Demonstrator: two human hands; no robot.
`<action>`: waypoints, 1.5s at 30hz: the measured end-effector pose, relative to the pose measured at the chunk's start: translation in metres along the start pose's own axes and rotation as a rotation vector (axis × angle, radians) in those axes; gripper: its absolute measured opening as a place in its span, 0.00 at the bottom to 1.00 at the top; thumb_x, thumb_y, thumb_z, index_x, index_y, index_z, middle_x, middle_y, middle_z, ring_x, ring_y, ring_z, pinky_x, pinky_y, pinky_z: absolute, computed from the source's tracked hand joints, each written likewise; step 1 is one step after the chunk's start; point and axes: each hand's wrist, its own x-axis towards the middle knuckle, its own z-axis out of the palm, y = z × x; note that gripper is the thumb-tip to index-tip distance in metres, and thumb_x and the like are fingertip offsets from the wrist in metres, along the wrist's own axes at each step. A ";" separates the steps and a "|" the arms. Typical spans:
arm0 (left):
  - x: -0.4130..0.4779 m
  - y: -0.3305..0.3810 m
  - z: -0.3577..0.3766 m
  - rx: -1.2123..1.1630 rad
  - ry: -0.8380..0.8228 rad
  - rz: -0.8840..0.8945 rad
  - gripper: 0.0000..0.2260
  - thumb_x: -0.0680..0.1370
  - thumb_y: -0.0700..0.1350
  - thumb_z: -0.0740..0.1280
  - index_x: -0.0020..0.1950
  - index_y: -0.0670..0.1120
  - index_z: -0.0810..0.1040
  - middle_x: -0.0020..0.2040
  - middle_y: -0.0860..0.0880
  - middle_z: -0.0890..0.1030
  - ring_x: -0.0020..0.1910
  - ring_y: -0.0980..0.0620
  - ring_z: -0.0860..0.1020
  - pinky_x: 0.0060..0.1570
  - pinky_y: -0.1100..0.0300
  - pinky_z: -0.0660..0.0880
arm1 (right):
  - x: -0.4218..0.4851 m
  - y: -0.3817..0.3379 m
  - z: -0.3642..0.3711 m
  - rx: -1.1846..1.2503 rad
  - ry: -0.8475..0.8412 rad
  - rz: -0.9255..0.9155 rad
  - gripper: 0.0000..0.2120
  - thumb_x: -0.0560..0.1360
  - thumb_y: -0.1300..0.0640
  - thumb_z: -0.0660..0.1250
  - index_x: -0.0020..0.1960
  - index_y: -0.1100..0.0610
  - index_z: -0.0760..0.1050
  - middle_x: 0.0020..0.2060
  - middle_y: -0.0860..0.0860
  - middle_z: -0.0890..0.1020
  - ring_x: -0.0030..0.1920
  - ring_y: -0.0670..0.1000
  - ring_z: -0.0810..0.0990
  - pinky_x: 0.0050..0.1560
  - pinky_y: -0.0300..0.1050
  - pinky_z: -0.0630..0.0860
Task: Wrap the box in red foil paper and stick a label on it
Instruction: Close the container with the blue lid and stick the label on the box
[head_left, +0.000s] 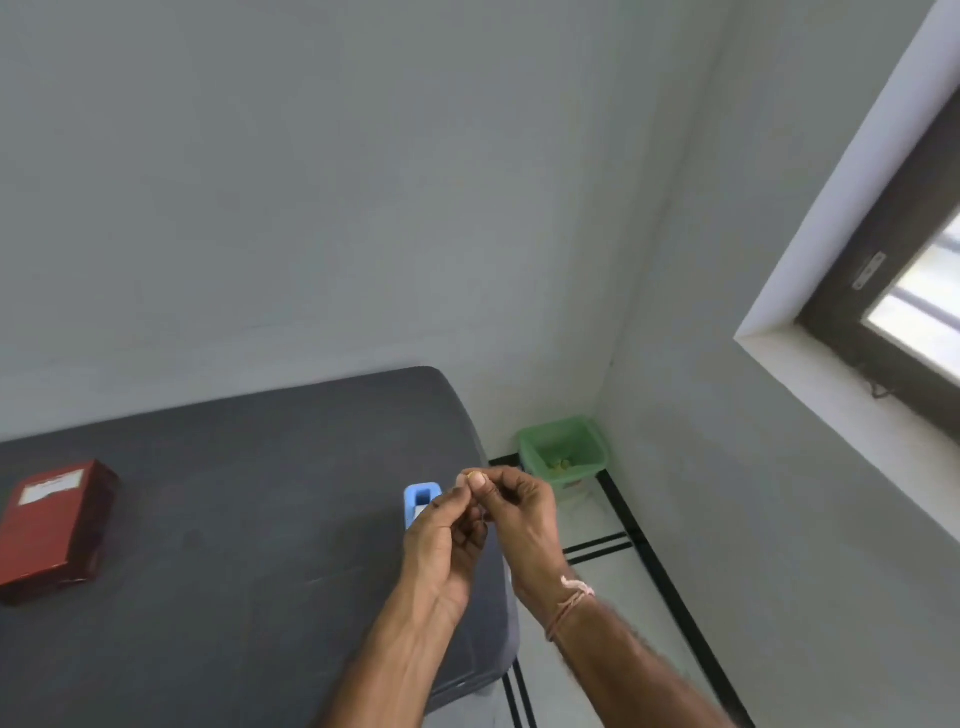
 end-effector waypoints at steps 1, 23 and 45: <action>-0.006 -0.008 0.013 0.015 -0.016 0.033 0.11 0.77 0.38 0.71 0.35 0.46 0.84 0.34 0.46 0.79 0.32 0.54 0.77 0.37 0.62 0.77 | 0.003 -0.006 -0.013 -0.030 0.011 -0.002 0.03 0.78 0.63 0.72 0.47 0.63 0.85 0.42 0.61 0.87 0.42 0.53 0.85 0.47 0.47 0.83; 0.154 -0.079 0.152 -0.154 -0.010 -0.144 0.06 0.78 0.41 0.69 0.44 0.41 0.84 0.36 0.47 0.82 0.32 0.56 0.78 0.32 0.66 0.79 | 0.177 -0.020 -0.150 0.011 -0.069 0.080 0.06 0.77 0.66 0.72 0.53 0.65 0.84 0.46 0.61 0.86 0.48 0.53 0.85 0.52 0.45 0.81; 0.486 -0.179 0.233 0.325 0.395 -0.222 0.07 0.79 0.40 0.72 0.56 0.45 0.82 0.51 0.44 0.84 0.47 0.48 0.81 0.47 0.54 0.79 | 0.511 0.146 -0.276 -0.072 0.171 0.517 0.07 0.80 0.64 0.69 0.54 0.70 0.80 0.45 0.59 0.84 0.45 0.52 0.82 0.42 0.39 0.82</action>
